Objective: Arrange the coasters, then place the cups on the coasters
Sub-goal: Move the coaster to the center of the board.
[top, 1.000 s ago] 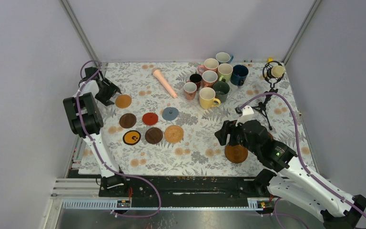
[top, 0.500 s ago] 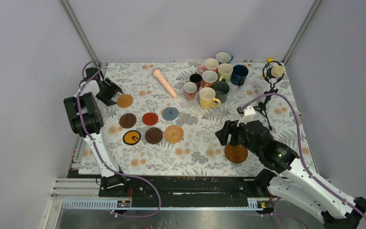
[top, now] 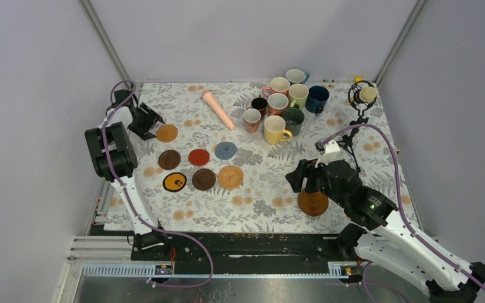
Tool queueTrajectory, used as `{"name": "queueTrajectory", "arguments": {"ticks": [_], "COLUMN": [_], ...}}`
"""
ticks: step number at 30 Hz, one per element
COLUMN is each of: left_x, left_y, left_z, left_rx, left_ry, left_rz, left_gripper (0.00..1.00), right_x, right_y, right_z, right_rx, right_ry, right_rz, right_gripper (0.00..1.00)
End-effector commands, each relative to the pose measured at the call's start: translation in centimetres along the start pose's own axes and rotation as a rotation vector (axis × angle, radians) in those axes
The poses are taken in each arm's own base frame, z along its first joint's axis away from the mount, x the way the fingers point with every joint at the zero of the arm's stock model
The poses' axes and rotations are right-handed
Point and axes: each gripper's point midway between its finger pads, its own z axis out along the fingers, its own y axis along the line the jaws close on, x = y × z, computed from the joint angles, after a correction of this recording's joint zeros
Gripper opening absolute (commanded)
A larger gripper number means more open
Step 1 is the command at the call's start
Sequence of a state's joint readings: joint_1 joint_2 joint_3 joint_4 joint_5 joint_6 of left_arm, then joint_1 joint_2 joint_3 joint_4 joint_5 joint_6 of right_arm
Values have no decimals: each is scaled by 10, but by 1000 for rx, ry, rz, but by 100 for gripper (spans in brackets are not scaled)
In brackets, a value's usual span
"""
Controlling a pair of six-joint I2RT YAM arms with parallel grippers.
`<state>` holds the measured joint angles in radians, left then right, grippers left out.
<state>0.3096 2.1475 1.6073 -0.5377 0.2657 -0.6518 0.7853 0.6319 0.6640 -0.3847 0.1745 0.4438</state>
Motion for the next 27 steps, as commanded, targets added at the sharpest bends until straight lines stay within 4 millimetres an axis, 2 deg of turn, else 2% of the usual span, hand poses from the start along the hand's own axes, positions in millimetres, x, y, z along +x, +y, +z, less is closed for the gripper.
{"name": "queueTrajectory", "arguments": {"ticks": [1,14,23,27], "left_x": [-1,-5,-17,-12], "left_y": [-14,-21,-43,-51], "left_z": [-16,-33,-46,-39], "left_rx": [48,62,142,197], "left_ry": [-15,-53,-103,-66], "left_rz": [22,27,47,40], "left_gripper": [68,68,68,68], "right_x": [-7,-6,-8,-6], "right_y": [3,5,6,5], "right_z": [-1,0,-1,3], "right_rx": [-8,-17,-17,-13], "right_ry": [-28,-20,-28,-21], "right_rz": [13,22,18,15], "right_gripper": [72,72,72,72]}}
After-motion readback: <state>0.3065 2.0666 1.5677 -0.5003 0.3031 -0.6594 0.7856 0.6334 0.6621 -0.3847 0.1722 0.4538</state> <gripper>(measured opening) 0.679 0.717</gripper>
